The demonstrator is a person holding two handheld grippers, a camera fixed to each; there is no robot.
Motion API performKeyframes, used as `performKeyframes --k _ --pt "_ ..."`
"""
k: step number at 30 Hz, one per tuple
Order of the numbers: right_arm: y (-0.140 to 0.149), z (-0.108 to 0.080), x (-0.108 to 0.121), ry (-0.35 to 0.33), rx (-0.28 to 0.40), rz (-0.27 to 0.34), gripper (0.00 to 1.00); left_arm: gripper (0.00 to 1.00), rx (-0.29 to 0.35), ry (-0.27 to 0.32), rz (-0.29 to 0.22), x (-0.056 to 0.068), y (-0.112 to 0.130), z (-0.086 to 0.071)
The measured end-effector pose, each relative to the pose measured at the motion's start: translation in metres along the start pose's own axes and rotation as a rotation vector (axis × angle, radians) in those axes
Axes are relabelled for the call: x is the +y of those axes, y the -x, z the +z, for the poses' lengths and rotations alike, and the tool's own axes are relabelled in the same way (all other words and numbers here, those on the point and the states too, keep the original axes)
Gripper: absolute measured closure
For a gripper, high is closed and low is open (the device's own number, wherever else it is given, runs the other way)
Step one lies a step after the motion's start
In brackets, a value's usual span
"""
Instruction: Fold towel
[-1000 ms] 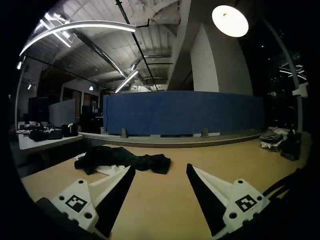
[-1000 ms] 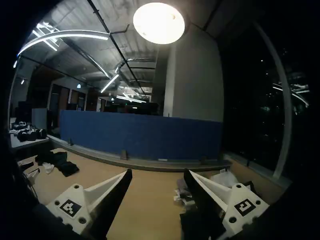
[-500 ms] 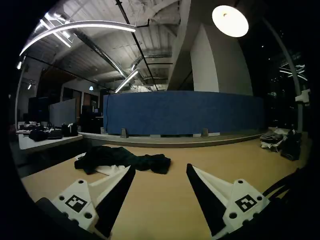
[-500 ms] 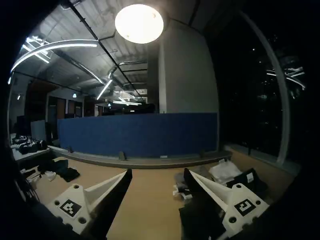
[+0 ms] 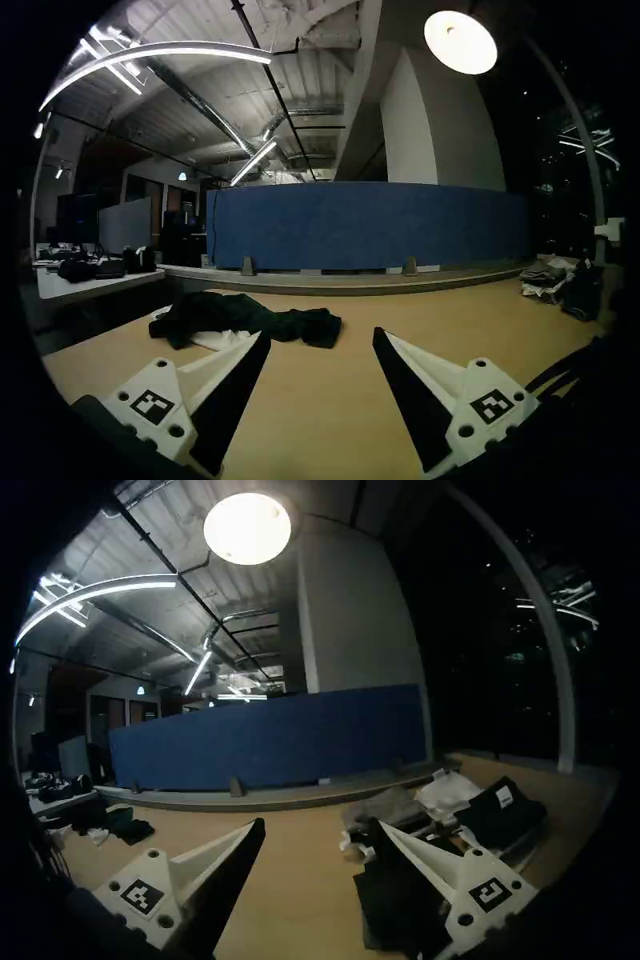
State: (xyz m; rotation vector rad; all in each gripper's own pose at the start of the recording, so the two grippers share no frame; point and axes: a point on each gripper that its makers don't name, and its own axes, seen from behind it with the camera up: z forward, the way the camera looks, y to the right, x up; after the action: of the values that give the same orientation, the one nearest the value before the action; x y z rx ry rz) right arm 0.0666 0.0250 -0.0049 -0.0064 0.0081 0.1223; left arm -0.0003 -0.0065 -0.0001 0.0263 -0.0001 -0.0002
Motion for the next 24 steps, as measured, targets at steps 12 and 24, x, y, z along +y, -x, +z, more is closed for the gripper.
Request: performKeyframes --k 12,24 --pt "0.043 0.003 -0.006 -0.029 -0.007 -0.011 0.00 0.05 0.000 0.000 0.000 0.000 -0.001 0.000" --pt "0.064 0.004 -0.006 -0.030 -0.007 -0.028 0.00 0.05 0.000 0.000 0.000 0.000 0.000 0.000"
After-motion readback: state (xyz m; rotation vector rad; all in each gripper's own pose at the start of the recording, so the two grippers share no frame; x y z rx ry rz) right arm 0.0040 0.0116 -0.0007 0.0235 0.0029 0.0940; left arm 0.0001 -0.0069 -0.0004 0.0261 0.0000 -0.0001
